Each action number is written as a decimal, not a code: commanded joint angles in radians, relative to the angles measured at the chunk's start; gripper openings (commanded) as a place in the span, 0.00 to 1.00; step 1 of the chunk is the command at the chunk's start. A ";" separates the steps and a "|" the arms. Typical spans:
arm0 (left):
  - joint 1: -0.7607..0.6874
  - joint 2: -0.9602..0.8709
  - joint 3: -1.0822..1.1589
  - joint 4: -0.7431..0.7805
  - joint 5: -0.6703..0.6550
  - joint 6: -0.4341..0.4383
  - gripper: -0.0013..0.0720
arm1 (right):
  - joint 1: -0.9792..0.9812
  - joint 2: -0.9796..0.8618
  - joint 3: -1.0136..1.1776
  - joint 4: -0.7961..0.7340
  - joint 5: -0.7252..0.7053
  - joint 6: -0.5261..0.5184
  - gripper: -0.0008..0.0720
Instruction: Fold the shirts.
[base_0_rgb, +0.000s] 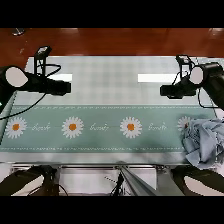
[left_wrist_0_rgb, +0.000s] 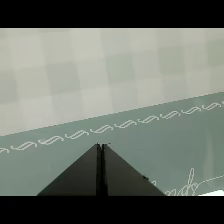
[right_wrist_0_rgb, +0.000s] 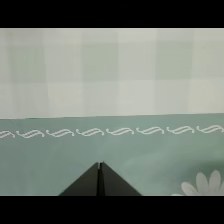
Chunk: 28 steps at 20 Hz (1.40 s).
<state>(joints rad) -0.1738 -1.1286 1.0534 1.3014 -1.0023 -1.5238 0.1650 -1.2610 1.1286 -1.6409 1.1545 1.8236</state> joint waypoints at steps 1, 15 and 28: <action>0.001 0.000 0.000 0.000 0.000 0.000 0.05 | 0.000 0.000 0.000 0.000 0.000 0.000 0.05; 0.001 0.000 0.000 0.000 0.000 0.000 0.05 | 0.000 0.000 0.000 0.000 -0.003 0.000 0.05; 0.001 -0.017 0.008 0.001 0.114 -0.024 0.98 | -0.003 0.003 0.013 -0.150 -0.145 0.000 0.87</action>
<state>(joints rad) -0.1734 -1.1416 1.0554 1.3018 -0.8780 -1.5318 0.1650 -1.2610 1.1313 -1.6833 0.9569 1.8252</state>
